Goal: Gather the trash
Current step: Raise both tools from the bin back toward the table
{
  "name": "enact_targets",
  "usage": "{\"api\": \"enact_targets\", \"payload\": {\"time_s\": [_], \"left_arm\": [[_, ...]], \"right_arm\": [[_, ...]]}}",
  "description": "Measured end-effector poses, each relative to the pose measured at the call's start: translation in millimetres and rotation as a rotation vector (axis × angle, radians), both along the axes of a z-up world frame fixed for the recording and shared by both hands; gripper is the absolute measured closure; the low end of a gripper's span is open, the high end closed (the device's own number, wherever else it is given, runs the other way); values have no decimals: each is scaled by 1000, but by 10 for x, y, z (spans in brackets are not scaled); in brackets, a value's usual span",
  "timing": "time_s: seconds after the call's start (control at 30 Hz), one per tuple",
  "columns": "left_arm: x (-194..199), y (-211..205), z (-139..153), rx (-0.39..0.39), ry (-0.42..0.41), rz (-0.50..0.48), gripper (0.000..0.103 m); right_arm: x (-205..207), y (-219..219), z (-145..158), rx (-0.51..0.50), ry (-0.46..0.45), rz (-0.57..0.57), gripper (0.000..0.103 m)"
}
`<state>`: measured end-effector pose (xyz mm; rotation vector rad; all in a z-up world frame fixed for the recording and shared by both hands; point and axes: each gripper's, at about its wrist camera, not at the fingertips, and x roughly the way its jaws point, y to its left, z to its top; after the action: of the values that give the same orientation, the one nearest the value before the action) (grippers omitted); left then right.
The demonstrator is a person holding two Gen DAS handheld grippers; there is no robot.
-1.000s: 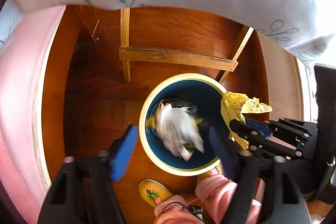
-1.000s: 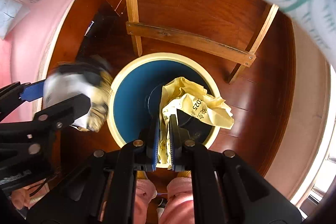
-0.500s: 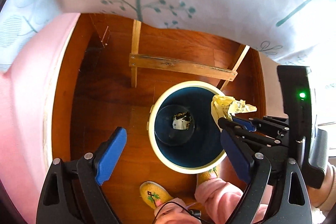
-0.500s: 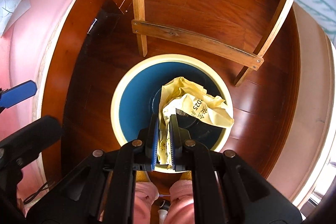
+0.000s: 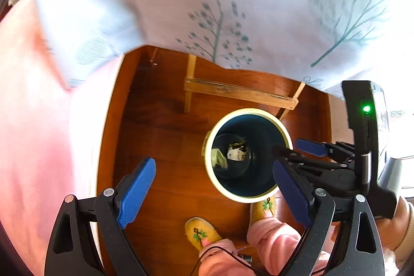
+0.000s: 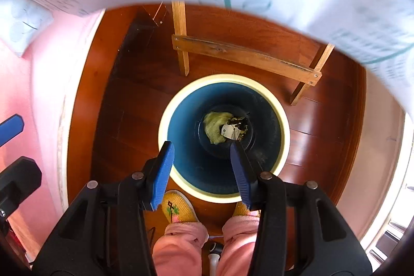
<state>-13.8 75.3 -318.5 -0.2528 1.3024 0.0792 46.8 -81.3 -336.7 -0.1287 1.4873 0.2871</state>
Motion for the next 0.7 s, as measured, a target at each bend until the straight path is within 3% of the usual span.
{"api": "enact_targets", "payload": {"time_s": [0.17, 0.3, 0.53, 0.7], "left_arm": [[-175, 80, 532, 20, -13, 33, 14], [-293, 82, 998, 17, -14, 31, 29], [-427, -84, 1954, 47, -88, -22, 30], [-416, -225, 2557, 95, -159, -74, 37]], "right_arm": [[-87, -28, 500, 0, -9, -17, 61], [-227, -62, 1037, 12, -20, -17, 61], [-397, -159, 2086, 63, -90, -10, 61], [-465, -259, 2831, 114, -185, -46, 61]]}}
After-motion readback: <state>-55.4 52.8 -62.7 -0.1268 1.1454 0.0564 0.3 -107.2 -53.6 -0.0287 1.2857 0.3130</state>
